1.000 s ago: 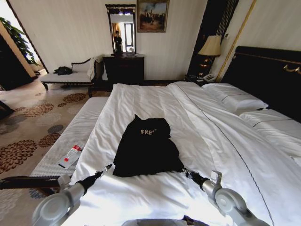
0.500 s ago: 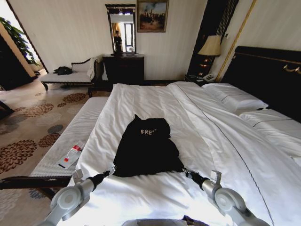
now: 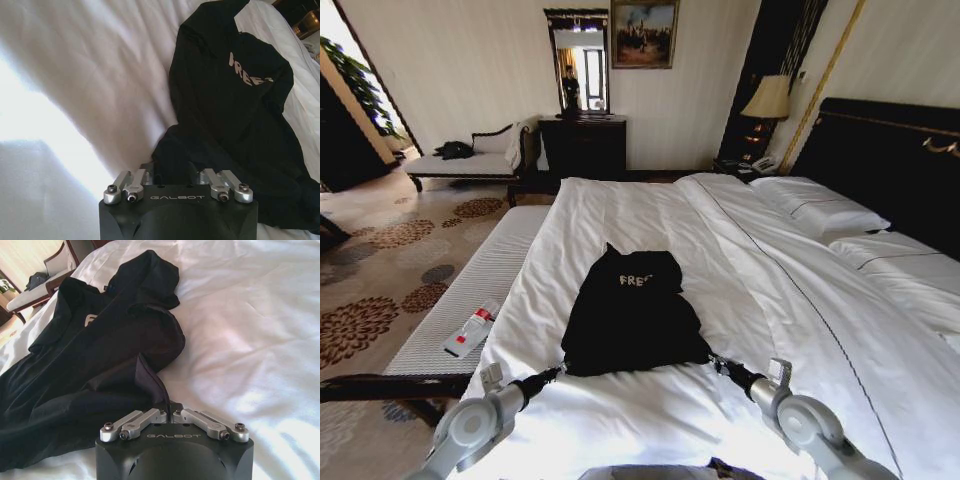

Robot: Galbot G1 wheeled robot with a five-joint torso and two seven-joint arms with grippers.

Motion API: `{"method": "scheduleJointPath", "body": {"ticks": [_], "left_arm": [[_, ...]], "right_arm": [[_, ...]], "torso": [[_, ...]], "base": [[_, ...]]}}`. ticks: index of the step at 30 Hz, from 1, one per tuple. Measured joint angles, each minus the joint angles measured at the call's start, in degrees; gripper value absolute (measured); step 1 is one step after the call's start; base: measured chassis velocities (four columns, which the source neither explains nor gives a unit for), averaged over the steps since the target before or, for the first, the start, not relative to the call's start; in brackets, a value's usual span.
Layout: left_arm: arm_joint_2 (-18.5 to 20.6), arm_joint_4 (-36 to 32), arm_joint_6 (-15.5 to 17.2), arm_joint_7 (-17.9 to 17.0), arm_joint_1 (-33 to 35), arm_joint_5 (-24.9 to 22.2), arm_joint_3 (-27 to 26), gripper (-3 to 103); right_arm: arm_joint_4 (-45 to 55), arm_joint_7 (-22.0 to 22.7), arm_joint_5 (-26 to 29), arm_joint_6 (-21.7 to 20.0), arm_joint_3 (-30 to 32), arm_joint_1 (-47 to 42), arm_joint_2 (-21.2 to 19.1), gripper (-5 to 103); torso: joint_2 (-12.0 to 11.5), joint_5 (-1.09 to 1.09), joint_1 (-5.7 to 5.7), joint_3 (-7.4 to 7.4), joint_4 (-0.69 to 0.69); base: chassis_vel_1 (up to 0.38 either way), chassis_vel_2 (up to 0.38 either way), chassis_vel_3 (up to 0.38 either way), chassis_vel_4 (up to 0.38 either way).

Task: Fold the clothes on the bed.

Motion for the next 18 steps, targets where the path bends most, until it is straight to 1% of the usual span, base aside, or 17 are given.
{"method": "scheduleJointPath", "body": {"ticks": [2,3,4,6,8,10,11,18], "left_arm": [[0.0,0.1,0.0,0.0,0.0,0.0,0.0,36],[0.0,0.2,0.0,0.0,0.0,0.0,0.0,25],[-0.1,0.2,0.0,0.0,0.0,0.0,0.0,25],[-0.1,0.3,0.0,0.1,0.1,-0.1,0.0,15],[-0.2,0.4,0.1,0.1,0.1,-0.1,0.0,15],[-0.3,0.6,0.1,0.2,0.2,-0.2,-0.1,4],[-0.4,0.7,0.2,0.2,0.2,-0.2,-0.1,2],[-0.7,0.7,0.2,0.2,0.5,-0.3,-0.4,0]], "right_arm": [[0.1,0.0,0.0,0.0,0.0,-0.1,0.0,1],[0.2,0.0,0.0,0.0,0.2,-0.2,0.0,1],[0.2,0.0,0.1,0.0,0.2,-0.2,0.0,1],[0.3,0.0,0.2,0.0,0.3,-0.3,0.0,1],[0.3,0.0,0.3,0.0,0.4,-0.3,0.0,1],[0.5,0.0,0.5,0.0,0.4,-0.2,0.0,1],[0.6,0.1,0.6,-0.1,0.5,-0.2,0.0,1],[0.9,0.1,0.7,-0.1,0.6,-0.5,0.0,1]], "torso": [[0.0,0.00,0.00,0.00,0.00],[0.0,0.00,0.00,0.00,0.00],[0.0,0.00,0.00,0.00,0.00],[0.0,0.00,0.00,0.00,0.00],[0.0,0.00,0.00,0.00,0.00],[0.0,0.00,0.00,0.00,0.00],[0.0,0.00,0.00,0.00,0.00],[0.0,0.00,0.00,0.00,0.00]], "base": [[0.000,0.000,0.000,0.000],[0.000,0.000,0.000,0.000],[0.000,0.000,0.000,0.000],[0.000,0.000,0.000,0.000],[0.000,0.000,0.000,0.000],[0.000,0.000,0.000,0.000],[0.000,0.000,0.000,0.000],[0.000,0.000,0.000,0.000]]}}
